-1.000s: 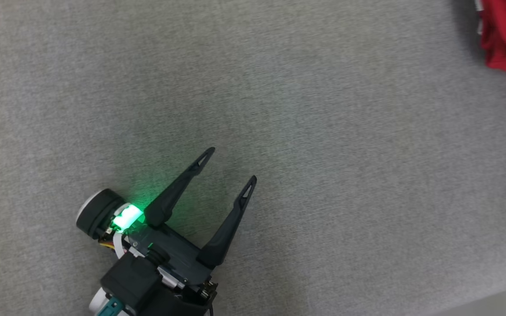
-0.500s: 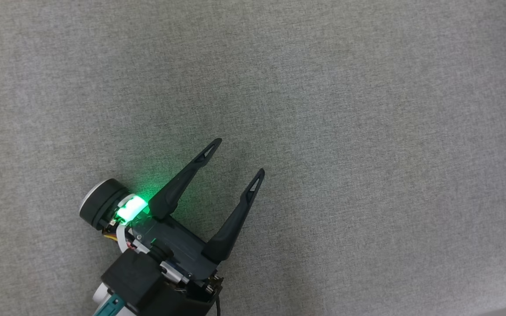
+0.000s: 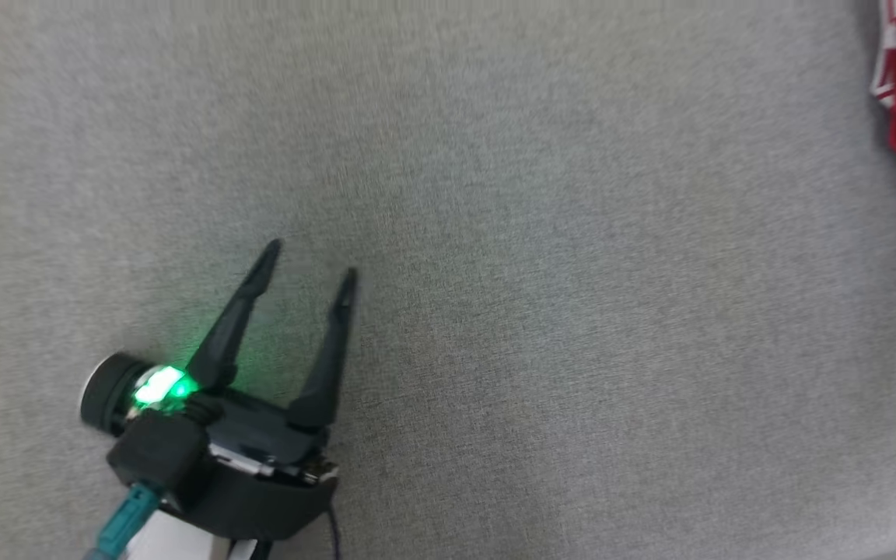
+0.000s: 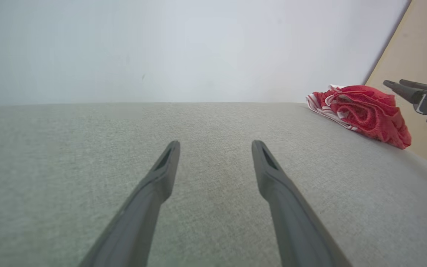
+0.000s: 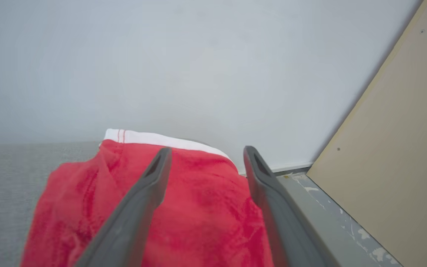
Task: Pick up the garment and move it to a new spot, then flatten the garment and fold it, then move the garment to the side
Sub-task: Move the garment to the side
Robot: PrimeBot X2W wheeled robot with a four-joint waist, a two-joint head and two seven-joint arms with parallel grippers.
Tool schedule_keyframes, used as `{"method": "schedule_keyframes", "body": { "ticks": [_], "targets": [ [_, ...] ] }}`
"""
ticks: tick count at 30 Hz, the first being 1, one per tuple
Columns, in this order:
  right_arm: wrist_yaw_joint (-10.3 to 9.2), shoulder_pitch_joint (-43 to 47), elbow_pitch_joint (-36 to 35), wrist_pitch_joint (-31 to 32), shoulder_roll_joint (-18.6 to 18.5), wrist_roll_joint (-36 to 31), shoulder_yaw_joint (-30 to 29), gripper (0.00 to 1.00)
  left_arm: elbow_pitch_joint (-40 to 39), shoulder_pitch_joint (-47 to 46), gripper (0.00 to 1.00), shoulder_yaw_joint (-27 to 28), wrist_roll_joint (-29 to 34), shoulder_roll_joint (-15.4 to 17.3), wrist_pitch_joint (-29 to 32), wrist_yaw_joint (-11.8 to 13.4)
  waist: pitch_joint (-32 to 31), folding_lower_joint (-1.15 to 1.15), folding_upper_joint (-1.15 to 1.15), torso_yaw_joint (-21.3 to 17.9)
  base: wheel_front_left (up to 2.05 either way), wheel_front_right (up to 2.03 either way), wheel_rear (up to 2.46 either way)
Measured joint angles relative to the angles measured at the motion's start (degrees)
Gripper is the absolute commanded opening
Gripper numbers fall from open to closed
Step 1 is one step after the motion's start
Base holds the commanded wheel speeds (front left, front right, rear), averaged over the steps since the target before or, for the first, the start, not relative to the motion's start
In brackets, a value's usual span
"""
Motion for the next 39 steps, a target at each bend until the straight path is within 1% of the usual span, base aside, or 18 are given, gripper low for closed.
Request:
{"method": "schedule_keyframes", "body": {
  "ticks": [1, 4, 7, 9, 12, 15, 18, 22, 24, 29, 33, 39],
  "targets": [
    [0.00, 1.70, -2.20, 0.01, 0.82, 0.46, 0.12, 1.00, 0.52, 0.61, 1.00, 0.70, -0.54, -0.29, 0.01, 0.24, -0.89, 0.00, 0.00, 0.10, 0.00, 0.00, 0.00],
    [0.00, 6.57, -7.70, -0.01, 3.05, 2.85, 3.13, 1.00, 1.81, 2.67, 1.00, 3.24, -2.33, -1.10, 0.02, 1.24, -3.77, 0.00, 0.00, 0.47, 0.00, 0.00, 0.00],
    [0.00, 11.24, -11.00, 0.01, 4.27, 5.82, 8.48, 1.00, 3.23, 4.94, 1.00, 6.00, -3.42, -1.88, 0.02, 2.56, -7.01, 0.00, 0.00, 0.90, 0.00, 0.00, 0.00],
    [0.00, 13.80, -12.10, -0.01, 4.98, 7.14, 12.54, 1.00, 4.37, 6.55, 1.00, 7.82, -3.47, -2.01, 0.02, 3.54, -9.32, -0.01, 0.00, 1.20, 0.00, 0.00, 0.00],
    [0.01, 17.28, -12.93, 0.00, 6.76, 8.98, 18.26, 1.00, 5.42, 9.26, 1.00, 9.24, -4.15, -2.46, 0.03, 3.79, -12.85, -0.01, 0.00, 1.60, 0.00, 0.00, 0.00],
    [0.00, 20.05, -13.25, 0.01, 7.56, 10.56, 22.40, 1.00, 6.95, 11.77, 1.00, 9.68, -5.27, -2.85, 0.03, 3.70, -16.35, -0.01, -0.01, 2.02, 0.00, 0.00, 0.00],
    [0.00, 23.03, -14.44, 0.01, 8.80, 11.85, 24.97, 1.00, 8.54, 14.03, 1.00, 10.32, -5.99, -3.16, 0.03, 3.69, -19.81, -0.02, -0.01, 2.52, 0.00, 0.00, 0.00],
    [0.00, 27.97, -16.90, 0.00, 10.05, 11.79, 26.68, 1.00, 10.11, 16.40, 1.00, 10.48, -6.31, -3.31, 0.03, 2.68, -24.18, -0.02, -0.01, 3.29, 0.00, 0.00, 0.00],
    [0.00, 30.96, -18.18, 0.00, 10.77, 11.29, 26.98, 1.00, 10.29, 18.18, 1.00, 10.15, -6.26, -3.36, 0.03, 2.57, -26.29, -0.02, -0.01, 3.72, 0.00, 0.00, 0.00],
    [0.00, 37.65, -21.78, 0.00, 12.87, 9.32, 25.54, 1.00, 11.01, 20.42, 1.00, 10.84, -5.08, -3.49, 0.03, 1.09, -30.88, -0.03, -0.01, 4.85, 0.00, 0.00, 0.00],
    [0.00, 42.80, -24.97, -0.01, 14.17, 7.62, 23.87, 1.00, 10.27, 21.88, 1.00, 12.30, -3.74, -3.56, 0.02, 1.09, -33.56, -0.02, -0.01, 5.77, 0.00, 0.00, 0.00],
    [0.00, 48.77, -26.20, 0.00, 14.81, 6.90, 22.70, 1.00, 9.94, 23.77, 1.00, 12.99, -3.74, -3.65, 0.02, -0.37, -35.84, -0.02, -0.01, 7.05, 0.00, 0.00, 0.00]
  ]
}}
